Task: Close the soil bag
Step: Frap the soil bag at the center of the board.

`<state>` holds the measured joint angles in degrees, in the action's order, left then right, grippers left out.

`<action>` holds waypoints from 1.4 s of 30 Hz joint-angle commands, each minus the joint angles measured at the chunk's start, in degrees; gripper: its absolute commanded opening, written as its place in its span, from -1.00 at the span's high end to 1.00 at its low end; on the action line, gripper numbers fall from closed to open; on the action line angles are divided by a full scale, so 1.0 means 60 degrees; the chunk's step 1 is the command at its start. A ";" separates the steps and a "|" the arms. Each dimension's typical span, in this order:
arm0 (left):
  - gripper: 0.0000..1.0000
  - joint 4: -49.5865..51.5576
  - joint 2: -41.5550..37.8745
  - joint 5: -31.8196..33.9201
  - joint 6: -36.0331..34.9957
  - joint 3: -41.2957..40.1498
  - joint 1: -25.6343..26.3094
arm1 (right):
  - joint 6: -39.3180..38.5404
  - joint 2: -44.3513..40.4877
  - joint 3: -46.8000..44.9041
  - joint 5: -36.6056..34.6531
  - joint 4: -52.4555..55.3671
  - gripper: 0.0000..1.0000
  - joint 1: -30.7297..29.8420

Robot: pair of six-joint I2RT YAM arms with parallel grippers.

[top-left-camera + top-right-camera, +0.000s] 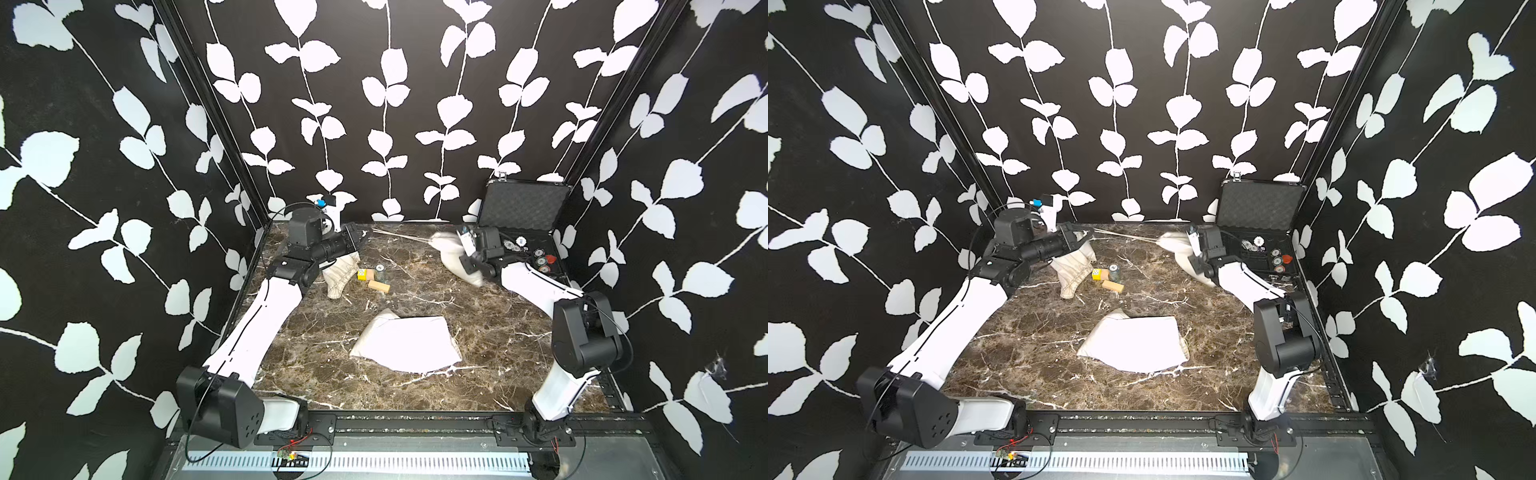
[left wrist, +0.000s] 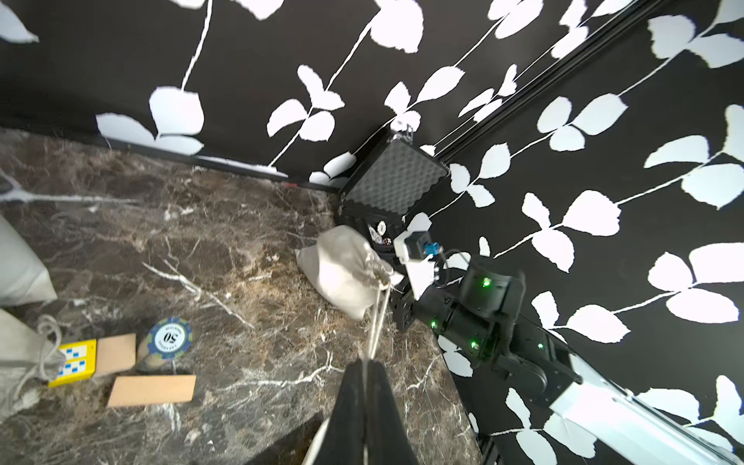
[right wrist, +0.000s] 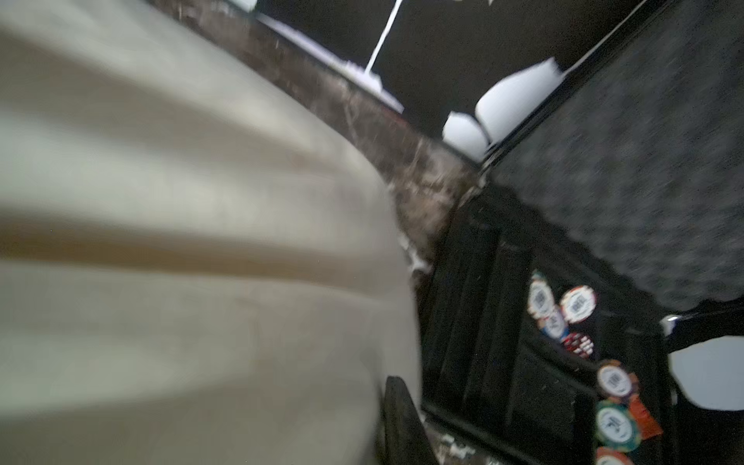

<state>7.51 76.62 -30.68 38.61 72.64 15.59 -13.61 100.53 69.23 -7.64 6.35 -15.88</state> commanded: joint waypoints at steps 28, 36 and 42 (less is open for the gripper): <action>1.00 -0.1303 -0.0369 -0.0099 -0.0048 0.0665 -0.0671 | 0.0038 0.0354 0.4185 0.4776 0.0919 -0.77 -0.3409; 1.00 -0.0887 -0.0654 -0.0120 -0.0342 0.0975 -0.0674 | -0.0224 0.1629 0.5962 0.4355 0.1793 -0.12 -0.3462; 1.00 -0.0567 -0.0880 -0.0037 -0.0620 0.1107 -0.0684 | -0.0684 0.1842 0.6129 0.3339 0.1955 0.67 -0.3288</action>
<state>3.49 74.28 -30.92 37.19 77.30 11.84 -16.19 111.31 104.09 16.12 17.26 -36.25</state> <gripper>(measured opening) 0.044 0.195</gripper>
